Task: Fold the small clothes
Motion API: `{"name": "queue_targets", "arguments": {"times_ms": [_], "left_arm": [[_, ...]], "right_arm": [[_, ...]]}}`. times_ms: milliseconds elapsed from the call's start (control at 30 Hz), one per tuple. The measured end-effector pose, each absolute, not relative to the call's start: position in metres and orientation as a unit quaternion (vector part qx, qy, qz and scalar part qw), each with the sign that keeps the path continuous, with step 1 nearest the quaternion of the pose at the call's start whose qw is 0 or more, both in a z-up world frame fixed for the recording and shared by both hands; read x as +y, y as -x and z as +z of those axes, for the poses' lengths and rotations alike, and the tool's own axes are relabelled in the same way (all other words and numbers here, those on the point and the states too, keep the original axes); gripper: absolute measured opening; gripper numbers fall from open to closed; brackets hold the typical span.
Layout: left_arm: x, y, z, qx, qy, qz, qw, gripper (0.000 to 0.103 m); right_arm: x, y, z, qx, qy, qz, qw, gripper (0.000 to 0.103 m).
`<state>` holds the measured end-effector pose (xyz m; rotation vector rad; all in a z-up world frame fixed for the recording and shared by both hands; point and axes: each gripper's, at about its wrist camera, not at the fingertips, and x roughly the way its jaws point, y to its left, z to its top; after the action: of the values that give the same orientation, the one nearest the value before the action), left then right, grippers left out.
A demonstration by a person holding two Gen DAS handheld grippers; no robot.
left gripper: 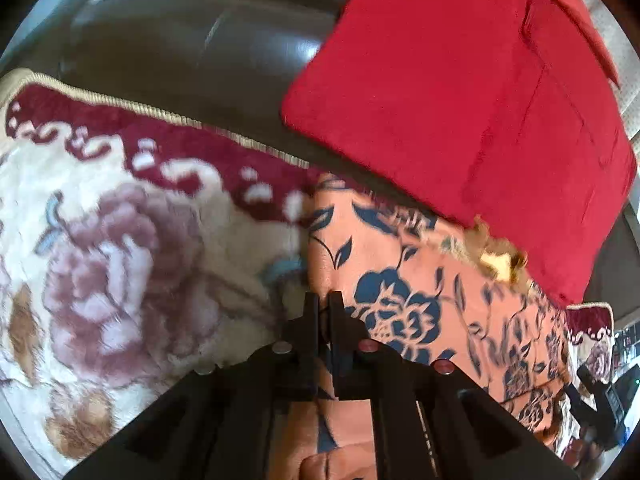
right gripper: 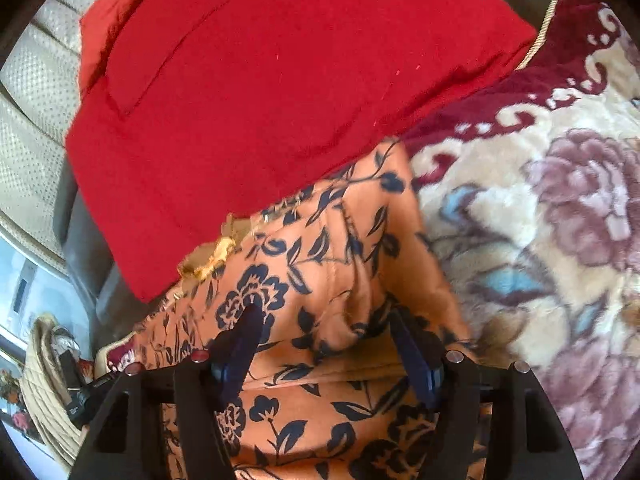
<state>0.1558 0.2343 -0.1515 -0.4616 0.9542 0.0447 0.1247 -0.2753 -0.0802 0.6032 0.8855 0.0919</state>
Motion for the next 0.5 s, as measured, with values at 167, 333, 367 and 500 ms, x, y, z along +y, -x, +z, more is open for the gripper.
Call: {"name": "queue_targets", "arguments": {"times_ms": [167, 333, 367, 500], "left_arm": [[0.228, -0.154, -0.171, 0.466, 0.175, 0.022, 0.867, 0.005], [0.228, -0.147, -0.146, 0.436, 0.203, 0.011, 0.877, 0.006], [0.227, -0.149, -0.142, 0.434, 0.205, 0.007, 0.878, 0.008], [0.231, -0.163, -0.150, 0.438, 0.219, 0.006, 0.872, 0.051]], "right_arm": [[-0.276, -0.122, -0.069, 0.407, -0.275, 0.049, 0.870, 0.070], [-0.266, -0.135, -0.063, 0.419, -0.247, 0.074, 0.871, 0.070], [-0.264, -0.137, -0.062, 0.415, -0.254, 0.080, 0.870, 0.070], [-0.249, -0.138, -0.067, 0.420, -0.252, 0.111, 0.865, 0.070]]}}
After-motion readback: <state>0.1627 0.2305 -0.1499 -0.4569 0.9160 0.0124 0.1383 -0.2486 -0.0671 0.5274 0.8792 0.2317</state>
